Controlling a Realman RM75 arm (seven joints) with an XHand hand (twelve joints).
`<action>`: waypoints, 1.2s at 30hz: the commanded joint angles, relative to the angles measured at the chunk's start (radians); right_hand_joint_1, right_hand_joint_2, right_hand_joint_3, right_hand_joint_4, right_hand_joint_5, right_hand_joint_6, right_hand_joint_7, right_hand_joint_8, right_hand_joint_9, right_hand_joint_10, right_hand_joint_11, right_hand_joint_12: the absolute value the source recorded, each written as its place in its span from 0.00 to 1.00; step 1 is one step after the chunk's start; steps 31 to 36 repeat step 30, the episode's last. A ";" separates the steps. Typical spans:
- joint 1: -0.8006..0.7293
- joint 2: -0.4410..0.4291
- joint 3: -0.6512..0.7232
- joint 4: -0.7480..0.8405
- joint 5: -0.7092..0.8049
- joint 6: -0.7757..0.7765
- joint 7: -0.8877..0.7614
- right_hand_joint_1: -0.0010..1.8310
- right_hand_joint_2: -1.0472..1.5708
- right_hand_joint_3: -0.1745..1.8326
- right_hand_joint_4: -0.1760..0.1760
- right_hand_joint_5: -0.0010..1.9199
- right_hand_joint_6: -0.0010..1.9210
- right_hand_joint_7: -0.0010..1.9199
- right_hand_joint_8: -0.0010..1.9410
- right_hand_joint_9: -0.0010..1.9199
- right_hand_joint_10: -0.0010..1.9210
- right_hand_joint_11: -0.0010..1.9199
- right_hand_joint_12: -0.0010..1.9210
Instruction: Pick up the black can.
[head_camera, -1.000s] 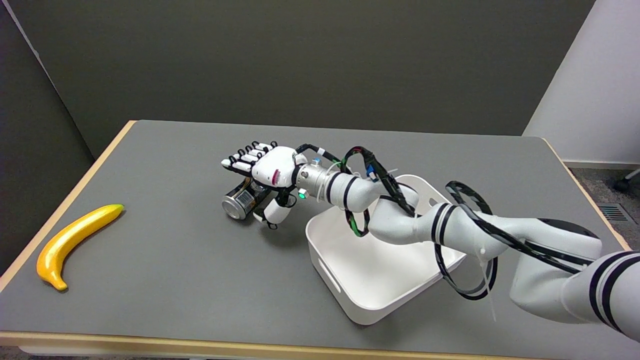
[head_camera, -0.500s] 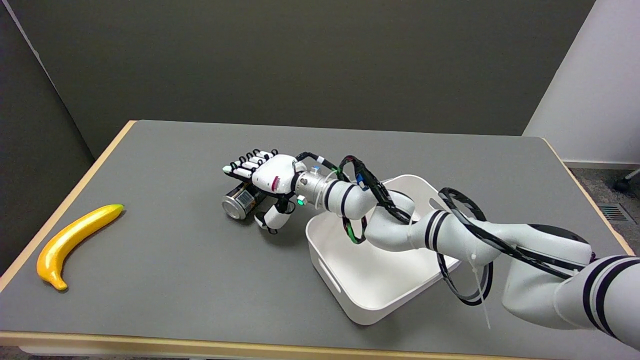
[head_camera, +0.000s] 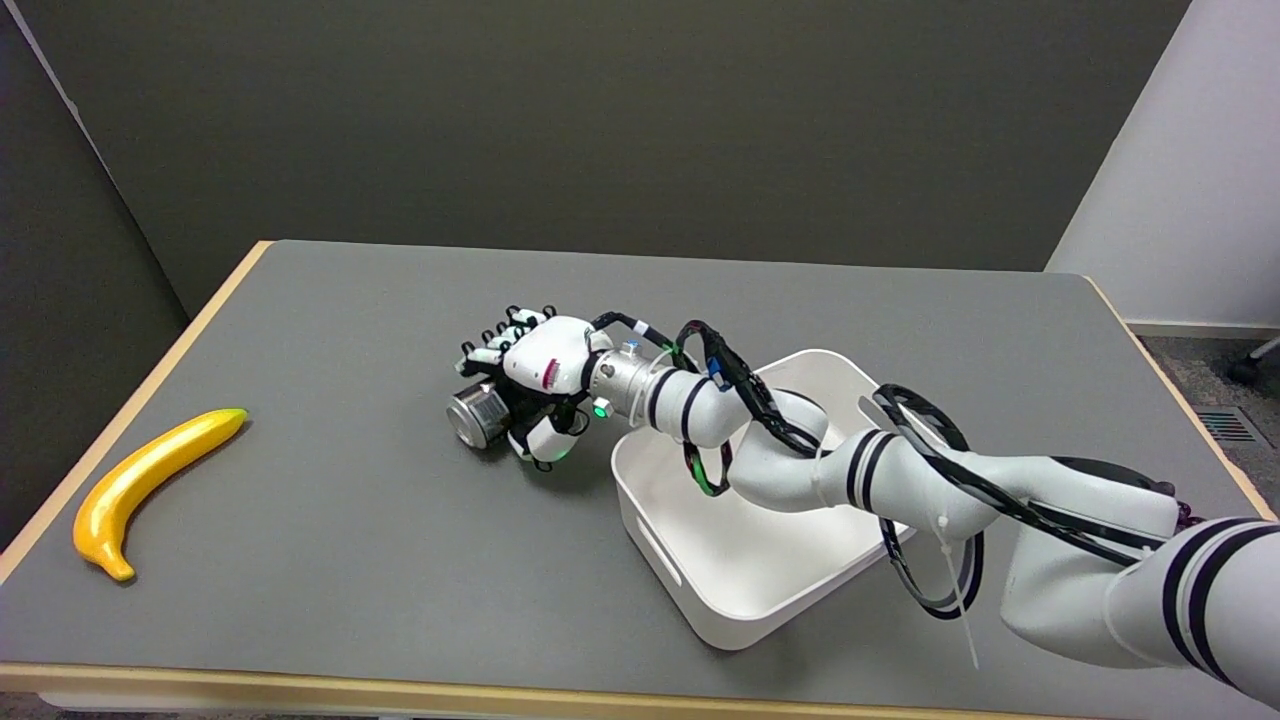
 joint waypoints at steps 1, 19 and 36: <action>-0.020 -0.004 0.035 -0.015 -0.003 0.015 -0.007 0.44 0.72 0.53 0.71 0.15 0.57 0.25 0.32 0.20 0.42 0.03 0.53; -0.065 0.120 0.408 0.339 -0.006 0.026 -0.248 0.63 0.86 0.18 0.15 0.28 0.91 0.41 0.65 0.32 0.59 0.14 0.68; -0.429 0.211 0.860 0.742 0.288 0.169 -0.317 0.64 0.85 0.20 0.06 0.27 0.87 0.45 0.65 0.35 0.63 0.20 0.74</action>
